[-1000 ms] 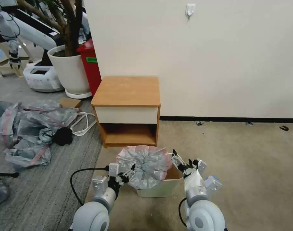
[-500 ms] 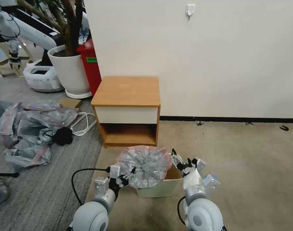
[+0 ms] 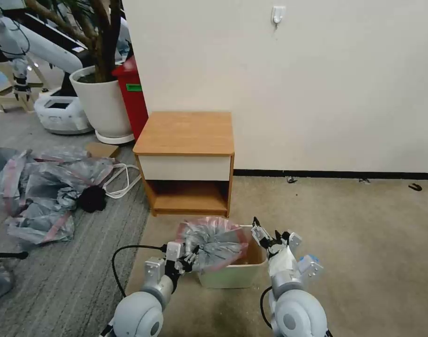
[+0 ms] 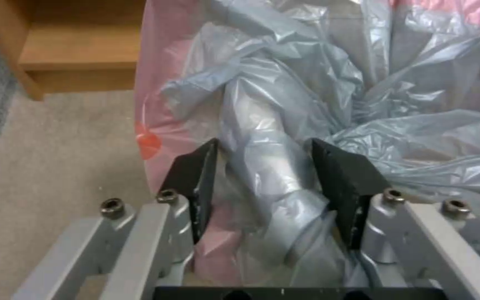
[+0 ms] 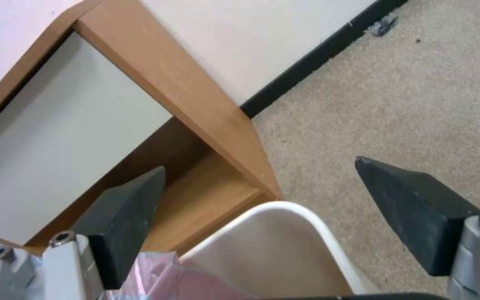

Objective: Pick up the garbage bag from the table and place it over the trash can.

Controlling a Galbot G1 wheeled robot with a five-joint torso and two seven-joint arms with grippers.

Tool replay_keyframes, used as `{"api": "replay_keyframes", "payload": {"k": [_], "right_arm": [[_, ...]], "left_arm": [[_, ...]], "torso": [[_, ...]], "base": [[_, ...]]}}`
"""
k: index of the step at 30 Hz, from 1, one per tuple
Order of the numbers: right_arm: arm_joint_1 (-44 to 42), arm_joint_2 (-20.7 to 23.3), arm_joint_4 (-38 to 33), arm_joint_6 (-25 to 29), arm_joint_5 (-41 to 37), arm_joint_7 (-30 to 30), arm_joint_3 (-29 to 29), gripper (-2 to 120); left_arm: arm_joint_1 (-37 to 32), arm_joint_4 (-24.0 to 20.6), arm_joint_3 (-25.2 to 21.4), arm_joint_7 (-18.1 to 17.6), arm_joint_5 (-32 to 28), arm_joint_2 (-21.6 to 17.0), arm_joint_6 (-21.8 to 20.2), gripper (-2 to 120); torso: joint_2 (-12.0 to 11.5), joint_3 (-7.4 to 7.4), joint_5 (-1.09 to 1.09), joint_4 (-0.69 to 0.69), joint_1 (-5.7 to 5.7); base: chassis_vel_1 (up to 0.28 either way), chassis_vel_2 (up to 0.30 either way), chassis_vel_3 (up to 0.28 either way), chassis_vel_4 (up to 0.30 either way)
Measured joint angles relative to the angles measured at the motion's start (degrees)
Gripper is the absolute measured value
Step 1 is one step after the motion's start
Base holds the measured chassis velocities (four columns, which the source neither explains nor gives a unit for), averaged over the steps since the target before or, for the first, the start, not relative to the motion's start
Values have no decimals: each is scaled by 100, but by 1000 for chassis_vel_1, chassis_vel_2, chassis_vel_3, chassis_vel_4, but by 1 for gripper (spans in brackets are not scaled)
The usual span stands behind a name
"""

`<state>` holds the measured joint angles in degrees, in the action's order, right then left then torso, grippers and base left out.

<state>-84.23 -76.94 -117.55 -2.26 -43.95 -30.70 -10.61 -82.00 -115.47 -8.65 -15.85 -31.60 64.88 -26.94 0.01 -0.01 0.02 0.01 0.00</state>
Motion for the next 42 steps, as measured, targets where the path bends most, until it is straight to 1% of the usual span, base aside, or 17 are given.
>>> {"api": "replay_keyframes", "payload": {"k": [3, 6, 7, 10, 13, 14, 16, 17, 18, 19, 20, 21, 27, 30, 31, 34, 42], "right_arm": [[9, 8, 12, 6, 0, -1, -21, 89], [11, 9, 17, 16, -1, -2, -43, 89], [11, 9, 17, 16, -1, -2, -43, 89], [15, 11, 22, 20, -4, -3, -63, 89], [48, 20, 40, 27, -13, -3, -94, 89], [57, 20, 51, 30, -14, -3, -101, 89], [62, 17, 56, 32, -15, -3, -102, 89], [67, 12, 64, 33, -16, -3, -102, 89], [79, 9, 70, 35, -17, 8, -100, 89], [79, 9, 70, 35, -17, 8, -100, 89], [77, 18, 87, 40, -20, -5, -101, 89], [79, 13, 85, 46, -19, -4, -108, 89], [83, 11, 107, 49, -20, -3, -123, 89], [90, 18, 129, 53, -21, -3, -139, 88], [90, 18, 129, 53, -21, -3, -139, 88], [100, 22, 126, 55, -21, -3, -140, 87], [127, 76, -29, 50, 31, -4, -118, 87]], "left_arm": [[96, -2, 70, -190, -185, -13, -203, 42], [201, -25, 158, -566, -577, -82, -507, 34], [201, -25, 158, -566, -577, -82, -507, 34], [262, -76, 227, -856, -896, -170, -672, 32], [461, -199, 371, -1573, -1642, -326, -1106, 31], [516, -210, 408, -1726, -1790, -355, -1177, 32], [548, -216, 436, -1814, -1890, -373, -1217, 32], [626, -225, 483, -2010, -2115, -396, -1317, 32], [687, -209, 555, -2300, -2419, -414, -1485, 32], [687, -209, 555, -2300, -2419, -414, -1485, 32], [735, -223, 590, -2510, -2636, -412, -1557, 32], [775, -218, 611, -2630, -2756, -420, -1579, 32], [866, -186, 650, -2831, -2931, -409, -1580, 29], [859, -184, 651, -2853, -2958, -396, -1571, 15], [859, -184, 651, -2853, -2958, -396, -1571, 15], [840, -200, 633, -2824, -2968, -346, -1549, 5], [765, -250, 472, -2696, -2953, -369, -1430, 4]], "torso": [[0, -1, 1, 0, 0], [1, -2, 2, 1, 0], [1, -2, 2, 1, 0], [1, -2, 1, 1, 0], [2, -2, 1, 1, -1], [2, -2, 1, 1, 0], [2, -2, 1, 1, -1], [2, -2, 1, 1, -1], [0, 0, -3, -10, -1], [0, 0, -3, -10, -1], [-2, 4, -9, 3, 0], [-1, 2, -5, -2, 0], [-2, 1, -4, -1, 0], [-1, 1, -2, 0, 0], [-1, 1, -2, 0, 0], [-2, 1, -4, -2, 0], [-2, 3, -7, -3, 0]], "base": [[0, 0, 0, 0], [0, 0, 0, 0], [0, 0, 0, 0], [0, 0, 0, 0], [0, 0, 0, 0], [0, 0, 0, 0], [0, 0, 0, 0], [0, 0, 0, 0], [0, 0, 0, 0], [0, 0, 0, 0], [0, 0, 0, 0], [0, 0, 0, 0], [0, 0, 0, 0], [0, 0, 0, 0], [0, 0, 0, 0], [0, 0, 0, 0], [0, 0, 0, 0]]}}
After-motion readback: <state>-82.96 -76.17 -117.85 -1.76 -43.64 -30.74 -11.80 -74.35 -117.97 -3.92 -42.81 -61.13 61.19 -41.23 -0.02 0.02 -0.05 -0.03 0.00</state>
